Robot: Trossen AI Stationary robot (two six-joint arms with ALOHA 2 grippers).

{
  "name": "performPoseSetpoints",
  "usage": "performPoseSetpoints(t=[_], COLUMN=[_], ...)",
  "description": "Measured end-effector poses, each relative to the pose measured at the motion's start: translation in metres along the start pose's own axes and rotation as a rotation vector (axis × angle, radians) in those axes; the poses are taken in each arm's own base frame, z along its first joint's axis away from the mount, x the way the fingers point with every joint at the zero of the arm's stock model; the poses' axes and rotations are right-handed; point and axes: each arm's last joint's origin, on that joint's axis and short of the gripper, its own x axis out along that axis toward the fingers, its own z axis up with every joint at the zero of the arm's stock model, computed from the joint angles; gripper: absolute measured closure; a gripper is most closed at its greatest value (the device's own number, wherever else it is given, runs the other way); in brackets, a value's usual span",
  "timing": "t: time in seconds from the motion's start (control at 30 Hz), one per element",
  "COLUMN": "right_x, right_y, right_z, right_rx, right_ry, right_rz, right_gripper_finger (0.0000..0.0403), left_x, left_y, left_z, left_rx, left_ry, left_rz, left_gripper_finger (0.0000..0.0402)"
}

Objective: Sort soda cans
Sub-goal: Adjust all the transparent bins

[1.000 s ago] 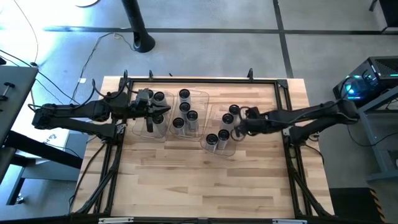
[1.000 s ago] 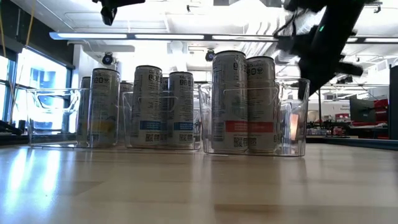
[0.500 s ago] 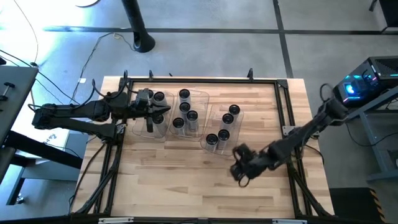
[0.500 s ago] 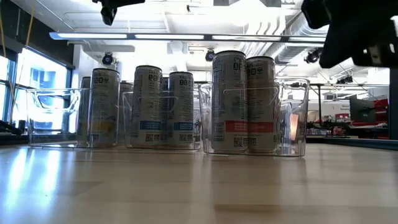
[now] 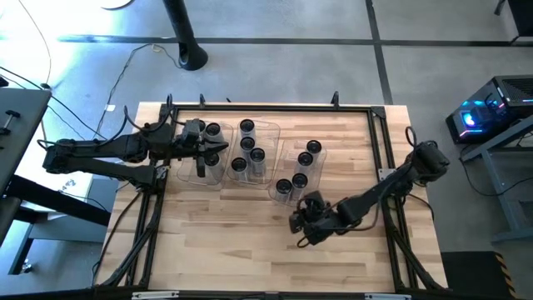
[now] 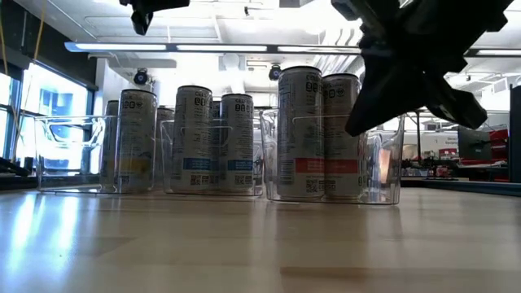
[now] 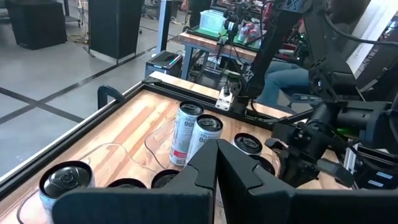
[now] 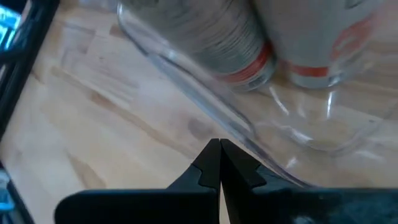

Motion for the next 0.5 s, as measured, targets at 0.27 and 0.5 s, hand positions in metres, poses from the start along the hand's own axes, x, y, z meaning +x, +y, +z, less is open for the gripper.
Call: performPoseSetpoints(t=[0.27,0.5], right_x=[0.003,0.014], right_y=[-0.011,-0.012], right_z=[0.015,0.036], right_rx=[0.084,0.111], right_ry=[-0.161,-0.207], right_rz=[-0.098,-0.131], right_gripper_finger=[0.0403,0.0403], left_x=[0.0,-0.002], left_y=[0.0,0.0], left_z=[0.0,0.001], left_rx=[-0.001,0.003], left_ry=[0.001,-0.008], left_rz=[0.001,-0.003], left_gripper_finger=[0.0402,0.0401])
